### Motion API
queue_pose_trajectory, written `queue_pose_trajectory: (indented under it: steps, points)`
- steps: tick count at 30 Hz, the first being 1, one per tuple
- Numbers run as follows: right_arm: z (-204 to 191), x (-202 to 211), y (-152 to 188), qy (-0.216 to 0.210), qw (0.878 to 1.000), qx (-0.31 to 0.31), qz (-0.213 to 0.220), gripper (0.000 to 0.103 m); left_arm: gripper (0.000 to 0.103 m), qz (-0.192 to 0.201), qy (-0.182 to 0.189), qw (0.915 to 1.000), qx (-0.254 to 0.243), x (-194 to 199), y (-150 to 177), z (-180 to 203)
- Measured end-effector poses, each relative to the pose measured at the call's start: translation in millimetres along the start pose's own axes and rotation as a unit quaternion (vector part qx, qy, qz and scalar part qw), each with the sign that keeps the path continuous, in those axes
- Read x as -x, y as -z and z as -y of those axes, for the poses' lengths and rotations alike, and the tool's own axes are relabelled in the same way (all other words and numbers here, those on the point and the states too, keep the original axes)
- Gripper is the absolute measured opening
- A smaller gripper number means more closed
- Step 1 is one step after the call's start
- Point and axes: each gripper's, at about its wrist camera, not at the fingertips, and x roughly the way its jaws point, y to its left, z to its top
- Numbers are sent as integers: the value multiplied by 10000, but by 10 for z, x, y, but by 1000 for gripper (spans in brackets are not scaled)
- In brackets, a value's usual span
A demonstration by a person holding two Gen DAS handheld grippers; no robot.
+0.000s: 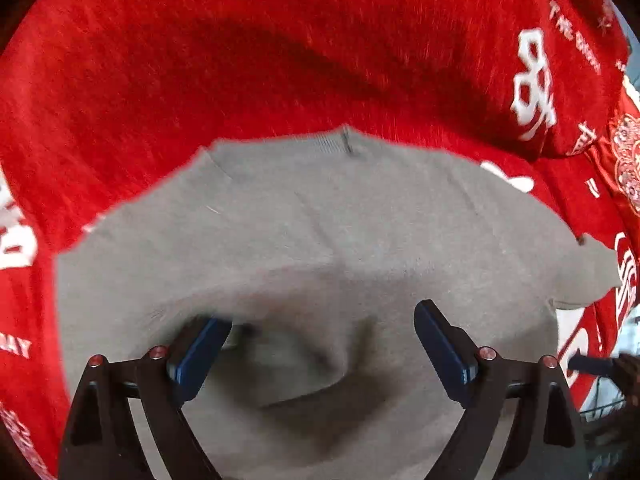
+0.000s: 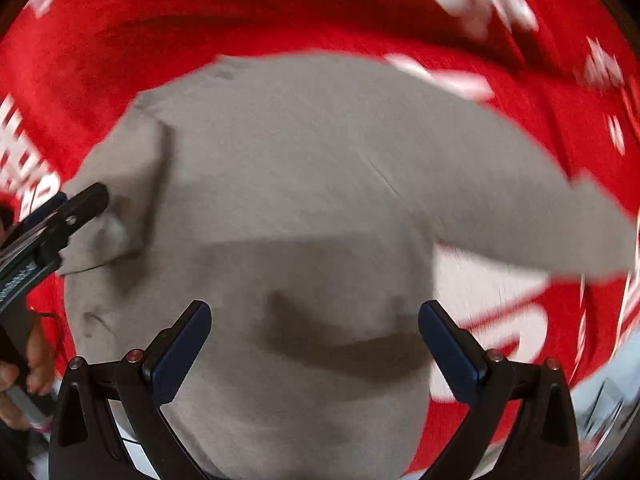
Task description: Fold small clothes
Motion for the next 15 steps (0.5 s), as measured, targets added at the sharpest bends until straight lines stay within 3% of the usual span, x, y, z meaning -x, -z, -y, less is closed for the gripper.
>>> queue_pose_trajectory:
  steps: [3, 6, 9, 10, 12, 13, 14, 15]
  points:
    - [-519, 13, -175, 202, 9954, 886, 310, 103, 93, 227, -298, 9989, 268, 329, 36, -328]
    - [-1054, -50, -288, 526, 9763, 1978, 697, 103, 93, 220, -688, 9943, 790, 515, 155, -912]
    - [-1574, -224, -332, 1118, 9374, 3129, 1040, 103, 93, -57, -1388, 9821, 1273, 511, 295, -1427]
    - [-1734, -313, -324, 1361, 9190, 3500, 1200, 103, 93, -170, -1529, 9780, 1406, 477, 339, -1559]
    - [-1884, -419, -303, 1815, 8940, 3833, 1446, 103, 93, -308, -1722, 9710, 1628, 386, 434, -1739]
    - [-1932, -482, -337, 2022, 8841, 3924, 1532, 94, 93, -375, -1809, 9683, 1681, 332, 468, -1772]
    - [-1959, -529, -389, 2135, 8818, 3901, 1571, 61, 93, -467, -1874, 9665, 1693, 262, 503, -1768]
    - [-1922, -529, -448, 2097, 8891, 3765, 1543, 37, 93, -593, -1923, 9651, 1673, 189, 539, -1750]
